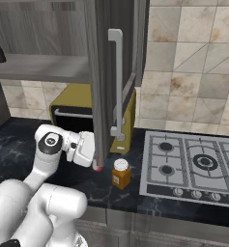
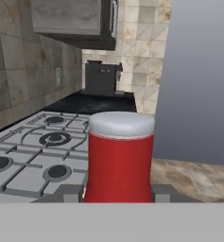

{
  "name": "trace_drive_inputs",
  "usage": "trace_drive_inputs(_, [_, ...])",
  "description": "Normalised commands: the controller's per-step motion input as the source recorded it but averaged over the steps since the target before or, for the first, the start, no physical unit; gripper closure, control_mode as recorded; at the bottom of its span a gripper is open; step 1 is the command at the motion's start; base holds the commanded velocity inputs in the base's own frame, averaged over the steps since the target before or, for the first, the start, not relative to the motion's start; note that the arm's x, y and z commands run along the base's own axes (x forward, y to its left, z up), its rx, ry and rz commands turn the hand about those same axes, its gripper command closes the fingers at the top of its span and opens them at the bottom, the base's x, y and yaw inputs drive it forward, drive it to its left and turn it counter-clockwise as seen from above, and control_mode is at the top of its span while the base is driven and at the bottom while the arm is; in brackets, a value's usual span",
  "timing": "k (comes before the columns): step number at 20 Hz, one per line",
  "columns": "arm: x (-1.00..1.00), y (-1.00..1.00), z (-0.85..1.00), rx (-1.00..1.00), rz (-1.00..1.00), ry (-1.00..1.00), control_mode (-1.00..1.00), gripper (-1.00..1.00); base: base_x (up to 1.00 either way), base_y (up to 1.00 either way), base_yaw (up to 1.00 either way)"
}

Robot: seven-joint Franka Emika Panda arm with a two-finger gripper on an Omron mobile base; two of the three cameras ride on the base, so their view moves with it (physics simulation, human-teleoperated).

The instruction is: Collect the turmeric, ketchup, and shaker from the cabinet and place them next to the stove.

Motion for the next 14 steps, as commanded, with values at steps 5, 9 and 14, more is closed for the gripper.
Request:
trace_drive_inputs(5, [0.26,0.00,-0.23,0.00,-0.01,0.01,-1.00,1.00,0.00,0.00,0.00])
trace_drive_inputs(9, [0.17,0.00,-0.29,0.00,0.00,0.01,-1.00,1.00,0.00,0.00,0.00])
trace_drive_inputs(14, [0.00,-0.02,-0.30,0.00,0.00,0.01,-1.00,1.00,0.00,0.00,0.00])
